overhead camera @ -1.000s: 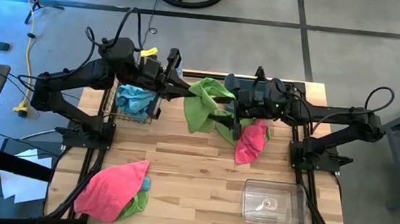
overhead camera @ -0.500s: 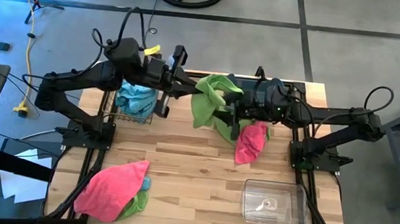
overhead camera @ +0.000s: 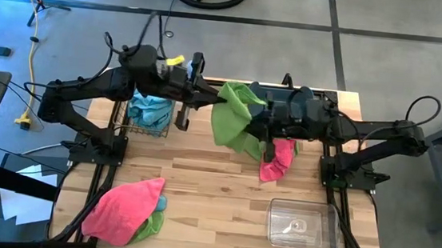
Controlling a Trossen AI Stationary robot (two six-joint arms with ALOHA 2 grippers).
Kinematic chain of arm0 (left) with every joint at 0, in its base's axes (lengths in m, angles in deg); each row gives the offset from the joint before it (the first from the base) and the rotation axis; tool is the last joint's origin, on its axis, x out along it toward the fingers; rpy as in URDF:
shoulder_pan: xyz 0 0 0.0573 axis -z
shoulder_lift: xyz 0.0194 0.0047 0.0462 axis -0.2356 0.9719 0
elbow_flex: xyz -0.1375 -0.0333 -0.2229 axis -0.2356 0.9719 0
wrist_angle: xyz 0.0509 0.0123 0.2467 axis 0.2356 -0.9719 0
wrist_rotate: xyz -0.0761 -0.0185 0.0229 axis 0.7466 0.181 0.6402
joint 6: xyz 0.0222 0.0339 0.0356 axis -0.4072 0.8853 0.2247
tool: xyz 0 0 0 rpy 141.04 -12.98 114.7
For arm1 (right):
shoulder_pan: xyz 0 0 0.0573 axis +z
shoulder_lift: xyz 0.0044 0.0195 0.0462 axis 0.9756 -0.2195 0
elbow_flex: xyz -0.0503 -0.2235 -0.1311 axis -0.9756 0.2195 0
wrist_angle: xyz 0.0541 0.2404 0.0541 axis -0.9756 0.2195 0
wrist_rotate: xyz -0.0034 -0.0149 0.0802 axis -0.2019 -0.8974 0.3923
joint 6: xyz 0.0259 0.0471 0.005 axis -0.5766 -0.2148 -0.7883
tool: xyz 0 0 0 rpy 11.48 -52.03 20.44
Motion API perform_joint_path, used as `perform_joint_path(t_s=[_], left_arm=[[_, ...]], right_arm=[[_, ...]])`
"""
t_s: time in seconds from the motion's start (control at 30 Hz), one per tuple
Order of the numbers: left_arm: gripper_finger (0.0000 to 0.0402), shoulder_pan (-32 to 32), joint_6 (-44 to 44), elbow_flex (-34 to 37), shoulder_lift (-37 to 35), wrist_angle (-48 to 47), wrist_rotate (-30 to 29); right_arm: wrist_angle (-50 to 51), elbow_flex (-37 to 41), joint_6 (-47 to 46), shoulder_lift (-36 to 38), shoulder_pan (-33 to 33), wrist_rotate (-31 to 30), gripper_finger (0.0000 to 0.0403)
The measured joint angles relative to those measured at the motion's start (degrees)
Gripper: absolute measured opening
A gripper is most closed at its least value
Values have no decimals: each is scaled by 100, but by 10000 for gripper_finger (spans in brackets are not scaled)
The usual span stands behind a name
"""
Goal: Sort microfiber towel by color & place in baskets
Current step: Put the top left green towel into the blue bin
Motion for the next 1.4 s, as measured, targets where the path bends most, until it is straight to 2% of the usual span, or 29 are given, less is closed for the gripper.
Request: perform_joint_path(t_s=[0.2, 0.5, 0.93, 1.1, 1.27, 1.4], left_arm=[[0, -39, -9, 0, 10, -730, -688], [4, 25, -672, 2, 105, -1872, -756], [68, 254, -780, 1, 133, -1806, -783], [104, 283, -1040, -5, 225, -1861, -780], [130, 302, -1068, -4, 308, -1701, -750], [137, 299, -1192, -8, 392, -1536, -722]], right_arm=[[39, 0, 467, 246, 192, 90, 2], [42, 0, 695, 259, 172, 78, 1], [176, 0, 1246, 261, 162, 10, 14], [371, 0, 1248, 234, 162, -354, 48], [358, 0, 1149, 237, 162, -775, 111], [412, -2, 940, 149, 162, -786, 165]])
